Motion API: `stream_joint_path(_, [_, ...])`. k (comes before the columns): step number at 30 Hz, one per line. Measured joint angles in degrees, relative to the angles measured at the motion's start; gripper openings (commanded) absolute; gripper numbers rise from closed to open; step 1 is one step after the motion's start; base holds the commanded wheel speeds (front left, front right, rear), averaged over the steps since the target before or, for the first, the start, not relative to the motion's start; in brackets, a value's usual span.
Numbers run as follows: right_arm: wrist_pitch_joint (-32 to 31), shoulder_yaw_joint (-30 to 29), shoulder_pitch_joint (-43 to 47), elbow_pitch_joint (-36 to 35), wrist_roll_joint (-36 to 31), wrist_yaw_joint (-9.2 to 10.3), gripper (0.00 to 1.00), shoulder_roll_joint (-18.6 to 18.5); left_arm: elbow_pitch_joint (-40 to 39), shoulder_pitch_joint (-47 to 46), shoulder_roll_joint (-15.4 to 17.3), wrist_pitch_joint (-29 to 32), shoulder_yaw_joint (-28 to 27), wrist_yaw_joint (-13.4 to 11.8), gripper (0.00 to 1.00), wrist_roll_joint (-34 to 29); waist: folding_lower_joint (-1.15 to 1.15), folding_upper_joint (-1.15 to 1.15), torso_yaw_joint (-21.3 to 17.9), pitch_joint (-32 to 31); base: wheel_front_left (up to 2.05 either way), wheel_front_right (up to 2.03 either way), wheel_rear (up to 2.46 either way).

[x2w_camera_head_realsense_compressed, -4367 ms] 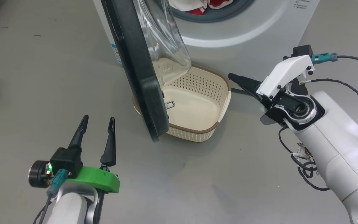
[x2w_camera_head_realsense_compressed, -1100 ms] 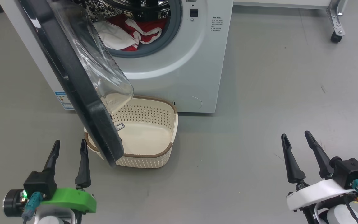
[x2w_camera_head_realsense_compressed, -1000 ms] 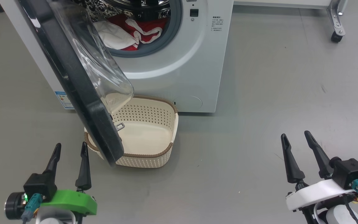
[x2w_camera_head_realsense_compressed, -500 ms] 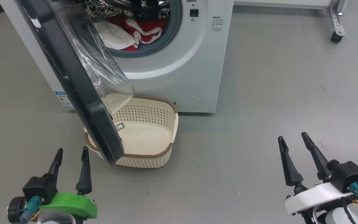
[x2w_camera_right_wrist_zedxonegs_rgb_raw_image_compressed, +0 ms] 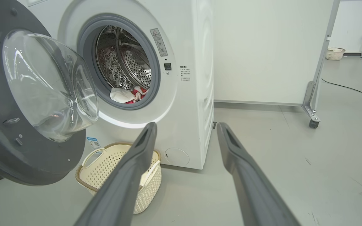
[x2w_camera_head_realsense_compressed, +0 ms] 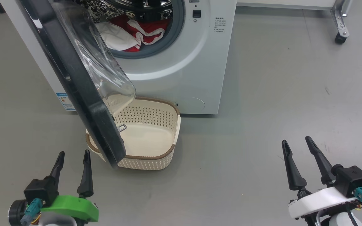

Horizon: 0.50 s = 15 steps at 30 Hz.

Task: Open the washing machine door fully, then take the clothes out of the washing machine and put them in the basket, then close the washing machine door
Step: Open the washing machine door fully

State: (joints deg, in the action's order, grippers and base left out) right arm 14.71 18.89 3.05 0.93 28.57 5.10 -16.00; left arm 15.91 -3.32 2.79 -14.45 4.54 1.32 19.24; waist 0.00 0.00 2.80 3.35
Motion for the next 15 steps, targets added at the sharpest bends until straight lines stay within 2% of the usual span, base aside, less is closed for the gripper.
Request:
stream_joint_path(6, [0.0,-0.4,0.2,0.01,-0.27,-0.51,1.0,0.57,0.25,-0.01,-0.01,0.0,0.03,0.46,1.0,0.0,0.0,0.0,-0.02,0.08,0.0,0.0,0.0])
stream_joint_path(7, [0.0,-0.46,0.21,0.01,-0.47,-0.52,1.0,0.64,0.38,-0.01,-0.01,0.0,0.09,0.49,0.89,0.0,0.0,0.0,-0.02,0.1,0.0,0.0,0.0])
stream_joint_path(8, [0.0,-0.46,0.21,0.01,-0.47,-0.52,1.0,0.64,0.38,-0.01,-0.01,0.0,0.09,0.49,0.53,0.0,0.0,0.0,-0.02,0.1,0.0,0.0,0.0])
stream_joint_path(10, [0.0,-0.6,0.24,0.01,-0.52,-0.59,1.0,0.71,0.56,-0.01,-0.02,0.0,0.16,0.52,0.0,0.01,0.0,0.0,-0.04,0.16,0.0,0.0,0.0])
stream_joint_path(15, [0.0,-0.98,0.94,0.13,-0.67,-1.01,1.0,0.96,0.6,-0.02,-0.03,0.0,0.12,0.58,0.0,0.01,0.0,0.0,-0.07,0.33,0.0,0.0,0.0])
